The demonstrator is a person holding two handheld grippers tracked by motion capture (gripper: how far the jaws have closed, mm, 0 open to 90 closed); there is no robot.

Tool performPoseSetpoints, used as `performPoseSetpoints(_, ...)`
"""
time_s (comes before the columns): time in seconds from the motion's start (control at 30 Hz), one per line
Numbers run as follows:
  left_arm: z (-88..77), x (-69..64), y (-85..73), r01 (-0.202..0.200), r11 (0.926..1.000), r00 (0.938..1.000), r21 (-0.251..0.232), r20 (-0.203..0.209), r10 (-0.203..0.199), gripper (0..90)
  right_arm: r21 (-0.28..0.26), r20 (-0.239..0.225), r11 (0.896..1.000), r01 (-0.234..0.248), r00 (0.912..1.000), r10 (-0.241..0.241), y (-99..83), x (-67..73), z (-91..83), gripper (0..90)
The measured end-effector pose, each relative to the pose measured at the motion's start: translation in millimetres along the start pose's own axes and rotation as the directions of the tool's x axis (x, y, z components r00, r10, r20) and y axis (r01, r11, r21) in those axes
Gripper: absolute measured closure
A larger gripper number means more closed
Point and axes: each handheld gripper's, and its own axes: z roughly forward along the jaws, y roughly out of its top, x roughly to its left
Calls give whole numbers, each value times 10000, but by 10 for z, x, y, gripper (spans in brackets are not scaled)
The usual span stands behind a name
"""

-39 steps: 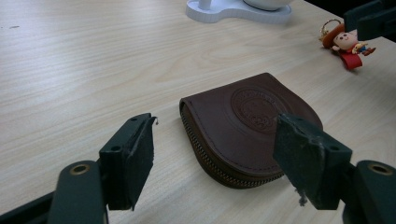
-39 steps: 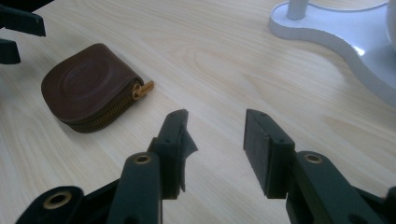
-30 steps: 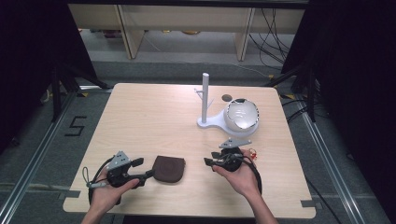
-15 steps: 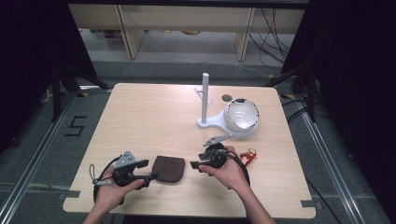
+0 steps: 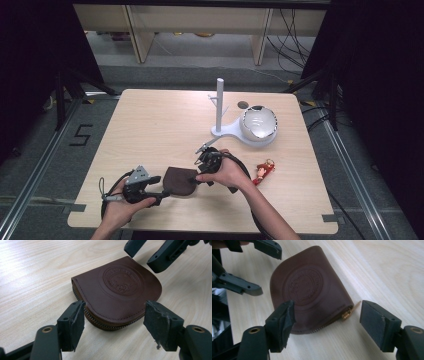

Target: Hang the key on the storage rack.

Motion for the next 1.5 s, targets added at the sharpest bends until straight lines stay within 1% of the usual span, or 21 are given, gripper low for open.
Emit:
performPoseSetpoints(0.1, 11, -3, -12, -51, 10000, 10000, 52, -12, 51, 319, 302, 4, 9995, -71, 10000, 71, 36, -9, 42, 279)
performPoseSetpoints(0.13, 18, -5, -17, -49, 9999, 10000, 96, -9, 49, 320, 428, -341, 9990, -150, 9993, 165, 53, -26, 70, 279)
performPoseSetpoints(0.23, 28, -7, -22, -55, 10000, 10000, 79, 6, 55, 319, 413, -265, 9991, -83, 9996, 94, 72, -45, 87, 279)
performPoseSetpoints(0.37, 35, -7, -26, -122, 9992, 9999, 384, 43, 121, 319, 640, -376, 9979, -60, 9993, 84, 112, -71, 143, 255)
performPoseSetpoints(0.53, 59, -6, -42, -135, 9992, 9999, 389, 2, 135, 320, 791, -325, 9967, -152, 9993, 178, 125, -95, 184, 231)
performPoseSetpoints(0.57, 59, -5, -43, -92, 9984, 10000, 552, 33, 91, 322, 912, -513, 9954, -278, 9982, 326, 128, -115, 191, 219)
performPoseSetpoints(0.63, 73, -11, -51, -28, 9990, 10000, 457, 6, 27, 322, 890, -593, 9957, -251, 9978, 304, 130, -127, 199, 216)
performPoseSetpoints(0.67, 66, -5, -49, -122, 9980, 9999, 627, -7, 123, 323, 884, -751, 9955, -334, 9964, 401, 138, -145, 210, 215)
performPoseSetpoints(0.7, 80, -2, -56, -128, 9986, 9999, 512, 12, 128, 323, 884, -751, 9955, -334, 9964, 401, 138, -145, 210, 215)
performPoseSetpoints(0.77, 84, -2, -58, -70, 9983, 10000, 575, 15, 69, 328, 909, -750, 9955, -261, 9966, 330, 152, -154, 218, 212)
performPoseSetpoints(0.8, 70, 22, -54, -306, 9958, 9995, 861, 73, 300, 329, 991, -755, 9951, -53, 9971, 129, 168, -159, 223, 209)
performPoseSetpoints(0.9, 85, 8, -63, -57, 9980, 10000, 630, 11, 57, 328, 1062, -738, 9943, 112, 9973, -34, 190, -149, 240, 201)
performPoseSetpoints(1.0, 91, 9, -68, -50, 9982, 10000, 593, 33, 48, 330, 1107, -796, 9930, 403, 9963, -316, 201, -159, 245, 215)
performPoseSetpoints(1.23, 89, 11, -67, -103, 9974, 9999, 714, 137, 93, 327, 1478, -685, 9876, 521, 9968, -423, 222, -107, 241, 280)
performPoseSetpoints(1.3, 98, -7, -78, -14, 9984, 9999, 572, 119, 7, 325, 1580, -667, 9856, 606, 9965, -506, 222, -86, 237, 298)
performPoseSetpoints(1.33, 82, -3, -77, -154, 9976, 9998, 679, 162, 144, 326, 1557, -551, 9846, 792, 9959, -714, 231, -57, 209, 346)
performPoseSetpoints(1.37, 76, -6, -77, -129, 9980, 9998, 616, 129, 121, 326, 1507, -539, 9839, 963, 9946, -891, 235, -57, 186, 375)
performPoseSetpoints(1.4, 76, -6, -77, -129, 9980, 9998, 616, 129, 121, 329, 1429, -402, 9854, 925, 9953, -876, 238, -40, 150, 428)
performPoseSetpoints(1.43, 51, -12, -71, -41, 9992, 9999, 403, 157, 35, 319, 1297, -160, 9846, 1169, 9931, -1158, 242, -33, 94, 631)
performPoseSetpoints(1.47, 34, -6, -64, -110, 9988, 9998, 467, 142, 104, 337, 1092, 194, 9892, 980, 9947, -1007, 237, -53, 46, 653)
performPoseSetpoints(1.5, 34, -6, -64, -110, 9988, 9998, 467, 142, 104, 336, 1092, 194, 9892, 980, 9947, -1007, 237, -53, 46, 653)
